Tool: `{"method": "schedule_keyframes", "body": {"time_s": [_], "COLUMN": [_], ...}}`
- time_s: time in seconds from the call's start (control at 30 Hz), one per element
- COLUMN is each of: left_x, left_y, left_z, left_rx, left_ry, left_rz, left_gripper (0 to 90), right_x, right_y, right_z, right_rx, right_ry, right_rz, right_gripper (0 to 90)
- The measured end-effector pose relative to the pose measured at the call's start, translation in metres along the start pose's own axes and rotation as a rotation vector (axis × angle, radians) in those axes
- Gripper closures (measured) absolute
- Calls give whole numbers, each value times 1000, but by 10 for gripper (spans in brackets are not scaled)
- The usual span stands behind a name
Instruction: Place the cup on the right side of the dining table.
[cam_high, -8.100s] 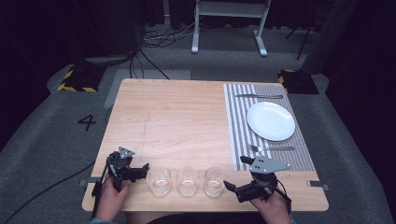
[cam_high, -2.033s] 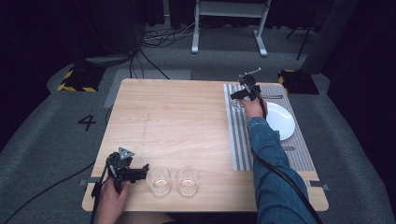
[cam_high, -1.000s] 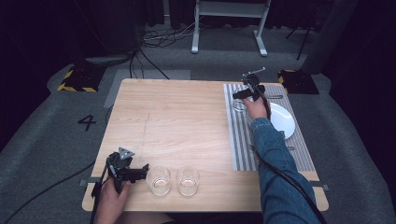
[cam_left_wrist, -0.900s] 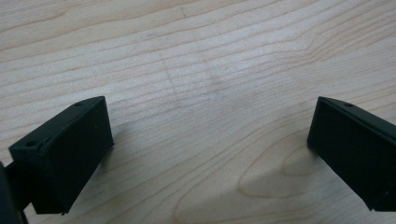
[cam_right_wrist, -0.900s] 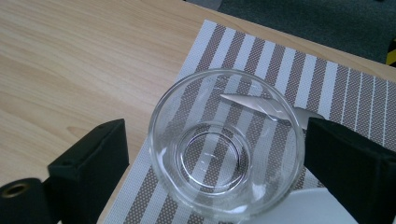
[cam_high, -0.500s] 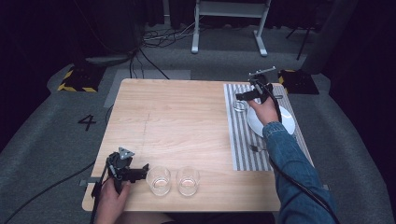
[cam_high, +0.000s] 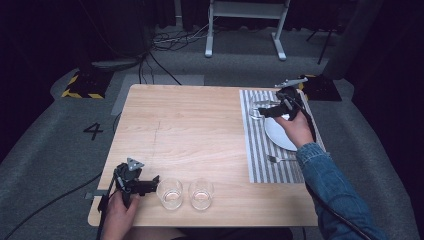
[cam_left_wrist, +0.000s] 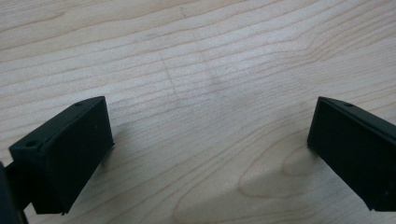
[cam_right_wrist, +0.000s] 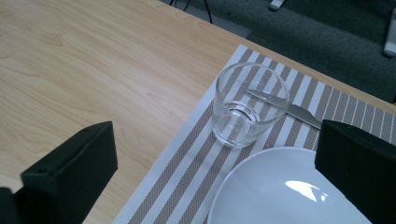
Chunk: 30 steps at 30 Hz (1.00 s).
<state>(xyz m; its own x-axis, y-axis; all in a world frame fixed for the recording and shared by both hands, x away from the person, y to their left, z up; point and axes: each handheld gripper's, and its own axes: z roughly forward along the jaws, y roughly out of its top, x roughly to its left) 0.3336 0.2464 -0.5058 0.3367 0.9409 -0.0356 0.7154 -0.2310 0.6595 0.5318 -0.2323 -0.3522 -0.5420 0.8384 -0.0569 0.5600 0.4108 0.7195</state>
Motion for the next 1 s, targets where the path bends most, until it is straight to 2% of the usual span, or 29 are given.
{"method": "schedule_keyframes", "body": {"time_s": [0.2, 0.37, 0.53, 0.6, 0.7, 1.0], "left_x": [0, 0, 0, 0, 0, 0], "left_y": [0, 0, 0, 0, 0, 0], "left_z": [0, 0, 0, 0, 0, 0], "left_rx": [1, 1, 0, 0, 1, 0], "left_ry": [0, -1, 0, 0, -1, 0], "left_rz": [1, 1, 1, 1, 1, 1], "left_gripper": [2, 3, 3, 3, 3, 3], "right_x": [3, 4, 6, 7, 9, 10], "right_y": [-10, -19, -29, -34, -45, -72], "right_z": [-18, -34, -49, -56, -65, -86], "right_rx": [-12, -25, -29, -31, -65, -57], "right_ry": [17, 47, 19, 21, 41, 34], "right_rz": [2, 29, 0, 5, 20, 25], "right_gripper": [0, 0, 0, 0, 0, 0]}}
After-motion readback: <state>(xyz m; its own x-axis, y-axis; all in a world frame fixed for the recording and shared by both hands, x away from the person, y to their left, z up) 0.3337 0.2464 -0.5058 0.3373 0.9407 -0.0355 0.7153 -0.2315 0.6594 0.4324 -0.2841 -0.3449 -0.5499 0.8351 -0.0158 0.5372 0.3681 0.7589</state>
